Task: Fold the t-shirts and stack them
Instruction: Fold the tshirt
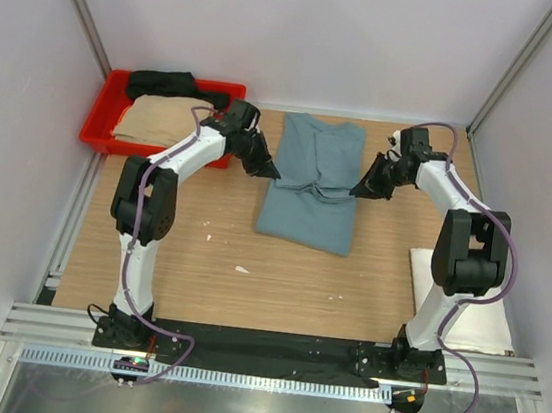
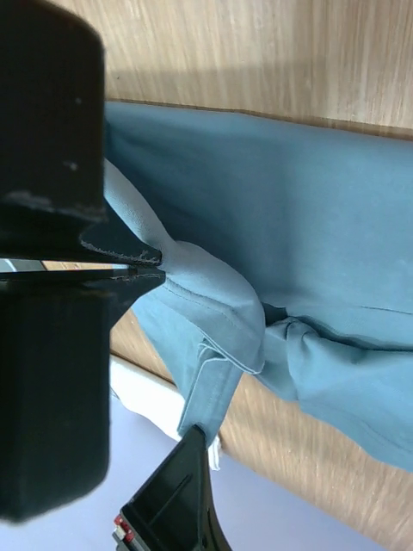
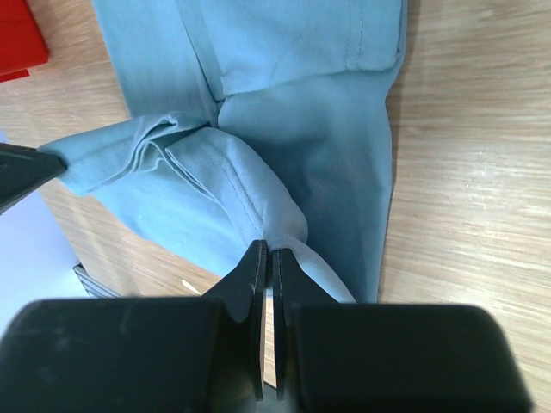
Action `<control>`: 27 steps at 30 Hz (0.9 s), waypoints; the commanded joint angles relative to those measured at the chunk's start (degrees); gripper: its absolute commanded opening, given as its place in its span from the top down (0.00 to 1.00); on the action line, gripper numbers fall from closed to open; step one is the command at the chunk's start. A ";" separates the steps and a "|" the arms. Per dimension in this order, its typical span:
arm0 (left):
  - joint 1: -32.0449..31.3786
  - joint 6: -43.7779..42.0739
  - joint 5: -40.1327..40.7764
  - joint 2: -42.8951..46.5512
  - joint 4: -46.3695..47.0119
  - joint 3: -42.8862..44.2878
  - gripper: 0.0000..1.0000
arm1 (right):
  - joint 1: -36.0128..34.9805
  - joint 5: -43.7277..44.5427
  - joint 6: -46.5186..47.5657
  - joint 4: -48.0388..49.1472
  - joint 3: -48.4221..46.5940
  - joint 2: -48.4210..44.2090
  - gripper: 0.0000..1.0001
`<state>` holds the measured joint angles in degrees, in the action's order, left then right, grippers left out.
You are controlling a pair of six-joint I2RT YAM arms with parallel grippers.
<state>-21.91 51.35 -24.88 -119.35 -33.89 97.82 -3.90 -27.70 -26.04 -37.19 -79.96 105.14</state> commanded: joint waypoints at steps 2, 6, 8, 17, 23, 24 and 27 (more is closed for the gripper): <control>0.38 1.12 -1.48 -1.85 1.72 2.37 1.00 | 0.65 -1.04 0.47 2.03 -3.62 1.46 0.99; 0.99 1.20 -1.57 -3.43 1.63 3.51 1.00 | 0.91 -2.09 -0.23 2.91 -4.85 3.22 0.98; 1.34 1.12 -1.74 -4.57 1.46 3.95 1.00 | 1.00 -2.09 -0.32 3.00 -5.11 3.93 0.99; 1.96 0.15 -2.89 -9.14 -0.56 7.64 1.00 | 2.05 -1.21 -0.59 2.91 -5.47 6.39 0.99; 2.05 -1.43 -2.19 -12.31 -3.37 11.42 1.00 | 2.23 -1.30 -0.76 2.56 -6.87 8.76 0.99; 2.05 -1.69 -2.10 -12.66 -3.81 11.95 1.00 | 2.23 -1.04 -0.76 2.56 -7.31 9.02 0.98; 2.05 -2.92 -0.70 -14.33 -6.44 15.10 0.93 | 2.32 0.36 -0.77 2.48 -8.27 9.99 0.97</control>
<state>-20.21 50.65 -26.04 -132.62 -37.60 108.36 -2.00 -28.49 -26.61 -35.73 -85.03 114.63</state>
